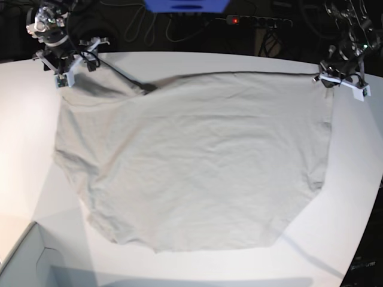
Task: Layout the t-shirt on the table in an organized manner, then fold the t-shirt properly
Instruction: 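Hold the shirt edge with both grippers and smooth it taut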
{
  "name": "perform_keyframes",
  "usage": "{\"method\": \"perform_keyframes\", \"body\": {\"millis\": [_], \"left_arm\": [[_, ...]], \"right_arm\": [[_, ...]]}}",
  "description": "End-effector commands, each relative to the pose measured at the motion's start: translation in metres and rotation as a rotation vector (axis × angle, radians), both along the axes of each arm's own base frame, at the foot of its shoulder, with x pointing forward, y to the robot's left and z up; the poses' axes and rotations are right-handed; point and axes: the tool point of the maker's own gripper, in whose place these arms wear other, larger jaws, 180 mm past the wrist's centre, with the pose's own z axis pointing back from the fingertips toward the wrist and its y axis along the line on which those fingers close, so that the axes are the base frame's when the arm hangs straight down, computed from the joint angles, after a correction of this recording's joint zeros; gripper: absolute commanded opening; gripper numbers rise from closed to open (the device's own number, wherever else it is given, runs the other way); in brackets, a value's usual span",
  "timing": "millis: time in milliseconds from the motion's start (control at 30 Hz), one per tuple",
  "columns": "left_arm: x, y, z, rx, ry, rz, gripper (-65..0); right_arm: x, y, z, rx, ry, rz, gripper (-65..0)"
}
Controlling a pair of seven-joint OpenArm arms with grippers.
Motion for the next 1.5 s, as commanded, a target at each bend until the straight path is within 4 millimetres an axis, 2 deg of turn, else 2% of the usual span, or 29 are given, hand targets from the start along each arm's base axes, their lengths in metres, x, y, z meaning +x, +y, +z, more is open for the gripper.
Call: {"method": "perform_keyframes", "body": {"millis": [0,200,367,500,733,933,1000,1133,1300,1467], "left_arm": [[0.006,0.009,0.009,0.025,-0.029,-0.001,-65.0],[0.005,0.009,0.009,0.026,-0.029,0.0,-65.0],[0.005,0.009,0.009,0.026,-0.029,0.0,-65.0],[0.005,0.009,0.009,0.026,-0.029,0.0,-65.0],[0.005,0.01,0.01,0.028,-0.029,0.001,-65.0],[0.005,0.01,0.01,0.028,-0.029,0.001,-65.0],[0.007,0.01,0.012,0.032,-0.036,-0.001,-65.0],[0.008,0.015,0.015,0.043,-0.038,-0.004,-65.0],[0.008,0.018,0.017,0.046,-0.041,0.001,-65.0],[0.004,0.027,0.02,0.055,-0.048,0.029,-65.0]], "right_arm": [[0.008,-0.007,0.006,-0.009,-0.035,-0.006,-26.9],[0.01,-0.025,-0.011,0.007,-0.009,-0.053,-26.9],[0.009,-0.021,-0.015,0.02,0.0,-0.05,-27.0],[0.02,-0.017,-0.014,0.052,-0.032,-0.059,-29.3],[0.026,-0.016,-0.012,0.061,-0.047,-0.062,-41.3],[0.024,-0.017,-0.013,0.058,-0.043,-0.064,-63.9],[0.022,-0.019,-0.012,0.055,-0.041,-0.068,-65.0],[0.027,-0.025,0.0,0.028,-0.07,-0.071,-65.0],[0.032,-0.043,0.029,-0.028,-0.144,-0.131,-65.0],[0.034,-0.048,0.049,-0.077,-0.183,-0.122,-65.0]]}}
